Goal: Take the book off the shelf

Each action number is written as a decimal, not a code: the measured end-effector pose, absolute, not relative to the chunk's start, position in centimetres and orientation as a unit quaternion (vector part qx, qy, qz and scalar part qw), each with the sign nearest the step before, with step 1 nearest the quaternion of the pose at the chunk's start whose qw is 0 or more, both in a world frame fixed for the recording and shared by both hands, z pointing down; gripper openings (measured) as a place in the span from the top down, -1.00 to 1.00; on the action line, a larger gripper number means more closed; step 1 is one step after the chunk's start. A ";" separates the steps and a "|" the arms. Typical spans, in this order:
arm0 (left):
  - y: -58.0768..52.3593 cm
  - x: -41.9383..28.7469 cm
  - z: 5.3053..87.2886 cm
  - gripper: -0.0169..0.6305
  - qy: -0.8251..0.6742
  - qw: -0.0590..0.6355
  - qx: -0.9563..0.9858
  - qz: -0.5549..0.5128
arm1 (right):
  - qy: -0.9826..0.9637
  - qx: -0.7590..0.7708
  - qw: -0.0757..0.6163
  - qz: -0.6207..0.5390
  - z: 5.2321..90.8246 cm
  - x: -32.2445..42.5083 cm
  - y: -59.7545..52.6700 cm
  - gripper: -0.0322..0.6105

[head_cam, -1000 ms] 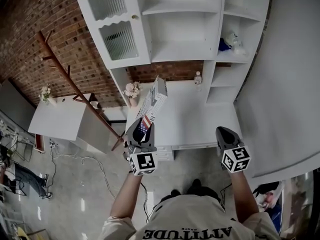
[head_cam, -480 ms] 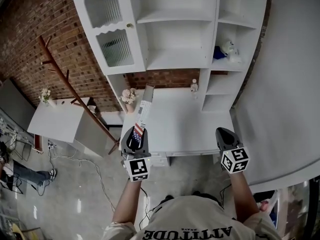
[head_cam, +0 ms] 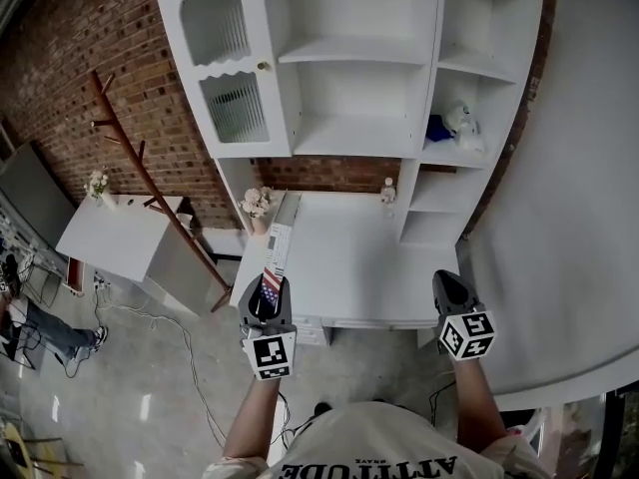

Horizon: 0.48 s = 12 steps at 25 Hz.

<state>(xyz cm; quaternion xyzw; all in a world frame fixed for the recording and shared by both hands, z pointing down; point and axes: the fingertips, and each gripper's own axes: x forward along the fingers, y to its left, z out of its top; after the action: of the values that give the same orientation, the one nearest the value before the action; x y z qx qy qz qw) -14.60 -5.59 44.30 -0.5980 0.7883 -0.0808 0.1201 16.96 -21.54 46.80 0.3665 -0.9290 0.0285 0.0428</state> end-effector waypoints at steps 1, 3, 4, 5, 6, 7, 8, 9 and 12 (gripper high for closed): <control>-5.4 -14.6 44.3 0.41 0.791 0.119 -0.595 -0.075 | -0.929 0.366 0.040 0.029 46.7 17.1 -21.6 0.80; -5.0 -14.8 44.1 0.41 0.798 0.119 -0.588 -0.063 | -0.929 0.366 0.038 0.029 46.5 17.4 -22.0 0.80; -4.8 -14.9 44.1 0.41 0.802 0.118 -0.584 -0.056 | -0.929 0.366 0.038 0.030 46.6 17.5 -22.2 0.80; -4.5 -15.0 44.2 0.41 0.805 0.115 -0.580 -0.049 | -0.929 0.367 0.037 0.032 46.7 17.6 -22.4 0.80; -4.3 -15.1 44.3 0.41 0.809 0.109 -0.576 -0.042 | -0.929 0.368 0.036 0.034 46.7 17.7 -22.5 0.80; -4.2 -15.3 44.4 0.41 0.812 0.104 -0.573 -0.038 | -0.928 0.369 0.035 0.034 46.7 17.8 -22.5 0.80; -4.1 -15.4 44.5 0.41 0.813 0.101 -0.572 -0.035 | -0.928 0.369 0.034 0.033 46.6 17.8 -22.6 0.80; -4.2 -15.4 44.6 0.41 0.814 0.099 -0.571 -0.033 | -0.929 0.368 0.032 0.032 46.6 17.8 -22.6 0.80; -4.3 -15.3 44.9 0.40 0.814 0.094 -0.572 -0.030 | -0.930 0.366 0.031 0.030 46.4 17.9 -22.5 0.80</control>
<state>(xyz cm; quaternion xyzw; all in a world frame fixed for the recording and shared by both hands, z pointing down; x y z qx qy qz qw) -15.35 -4.31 44.90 -0.5721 0.8143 -0.0303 0.0938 17.88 -22.50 46.44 0.3660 -0.9296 0.0300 0.0307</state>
